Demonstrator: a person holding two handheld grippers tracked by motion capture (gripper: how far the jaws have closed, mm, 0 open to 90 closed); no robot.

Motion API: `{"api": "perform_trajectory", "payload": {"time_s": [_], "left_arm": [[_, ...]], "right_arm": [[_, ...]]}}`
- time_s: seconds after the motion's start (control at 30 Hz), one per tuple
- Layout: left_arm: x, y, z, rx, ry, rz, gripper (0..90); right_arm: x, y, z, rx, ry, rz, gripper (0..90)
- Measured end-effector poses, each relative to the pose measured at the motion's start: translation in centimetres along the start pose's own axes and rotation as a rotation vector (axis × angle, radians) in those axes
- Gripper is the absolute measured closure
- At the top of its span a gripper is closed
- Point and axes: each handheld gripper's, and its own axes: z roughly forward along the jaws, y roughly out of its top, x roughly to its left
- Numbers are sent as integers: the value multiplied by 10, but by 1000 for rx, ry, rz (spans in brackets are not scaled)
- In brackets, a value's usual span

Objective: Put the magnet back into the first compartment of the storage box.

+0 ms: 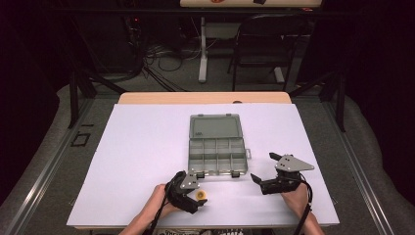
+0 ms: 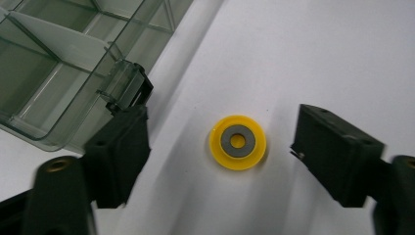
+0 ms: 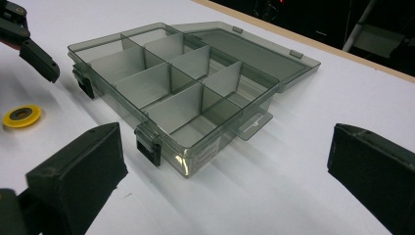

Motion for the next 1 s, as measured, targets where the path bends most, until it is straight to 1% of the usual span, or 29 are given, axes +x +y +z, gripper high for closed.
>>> {"api": "perform_trajectory", "payload": {"time_s": [0.07,0.13,0.3,0.5,0.73,0.9,1.0], "left_arm": [[0,0,1,9,-7,6,299],[-1,0,2,16,-13,9,331],[-2,-1,3,33,-6,26,430],[-2,-1,3,27,-33,29,517],[-1,-2,4,21,-53,19,576],[1,-2,4,25,-61,13,573],[0,-2,4,20,-69,13,610]], "right_arm": [[0,0,0,1,0,-1,0],[0,0,0,0,-1,0,0],[0,0,-1,-6,-4,-5,0],[0,0,-1,-4,-5,-3,0],[0,0,0,1,-4,-11,0],[0,0,0,2,-4,-6,0],[0,0,0,4,-7,-8,0]]}}
